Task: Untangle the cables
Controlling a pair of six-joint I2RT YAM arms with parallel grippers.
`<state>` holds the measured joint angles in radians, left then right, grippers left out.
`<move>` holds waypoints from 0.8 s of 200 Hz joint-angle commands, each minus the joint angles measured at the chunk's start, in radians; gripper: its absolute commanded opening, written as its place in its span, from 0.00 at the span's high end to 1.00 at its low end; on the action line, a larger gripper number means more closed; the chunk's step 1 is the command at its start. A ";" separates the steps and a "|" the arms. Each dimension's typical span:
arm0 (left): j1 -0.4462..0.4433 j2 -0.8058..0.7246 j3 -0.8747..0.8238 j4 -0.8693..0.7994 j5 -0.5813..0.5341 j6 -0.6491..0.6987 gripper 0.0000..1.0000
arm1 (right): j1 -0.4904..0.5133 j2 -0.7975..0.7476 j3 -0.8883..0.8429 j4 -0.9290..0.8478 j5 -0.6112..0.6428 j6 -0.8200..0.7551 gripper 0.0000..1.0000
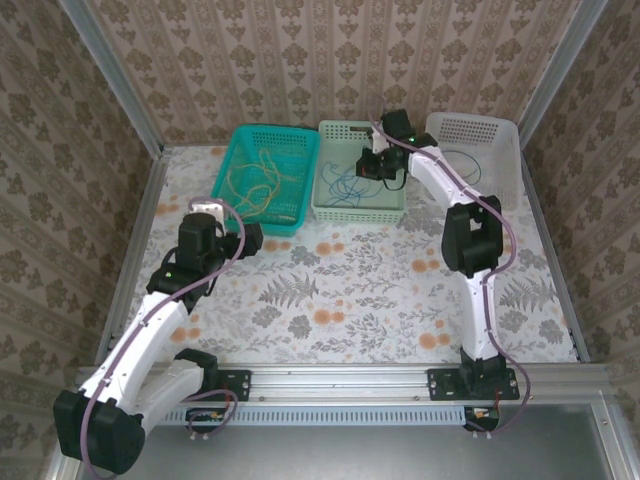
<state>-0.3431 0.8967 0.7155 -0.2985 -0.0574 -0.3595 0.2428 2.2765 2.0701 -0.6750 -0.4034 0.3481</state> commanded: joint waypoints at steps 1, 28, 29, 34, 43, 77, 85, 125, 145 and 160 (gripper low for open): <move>0.007 0.006 0.028 -0.013 -0.010 -0.002 0.00 | -0.006 0.029 0.079 -0.052 0.028 0.026 1.00; 0.008 0.017 0.036 -0.014 -0.005 -0.003 0.00 | -0.006 0.092 0.183 -0.166 0.093 0.005 0.51; 0.007 0.017 0.037 -0.014 -0.005 -0.002 0.00 | -0.006 0.094 0.187 -0.170 0.096 0.002 0.49; 0.007 0.018 0.038 -0.014 -0.005 -0.003 0.00 | -0.005 0.097 0.201 -0.192 0.112 -0.006 0.39; 0.007 0.017 0.036 -0.013 -0.007 -0.006 0.00 | -0.005 0.081 0.189 -0.198 0.151 0.000 0.14; 0.006 0.022 0.031 -0.007 -0.004 -0.014 0.00 | -0.002 -0.117 -0.031 -0.003 0.195 0.006 0.00; 0.006 0.023 0.030 -0.006 -0.001 -0.019 0.00 | -0.002 -0.155 -0.056 0.012 0.203 0.007 0.00; 0.006 0.001 0.022 -0.013 -0.028 -0.004 0.00 | 0.000 -0.402 -0.334 0.147 0.230 -0.097 0.00; 0.008 -0.015 0.006 -0.017 -0.077 0.037 0.00 | -0.009 -0.591 -0.618 0.324 0.348 -0.166 0.00; 0.016 -0.019 0.004 -0.032 -0.093 0.067 0.00 | -0.033 -0.725 -0.826 0.452 0.424 -0.217 0.00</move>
<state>-0.3401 0.9039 0.7158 -0.3084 -0.0933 -0.3485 0.2367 1.7081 1.4960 -0.4438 -0.1360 0.2466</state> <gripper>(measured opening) 0.997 0.996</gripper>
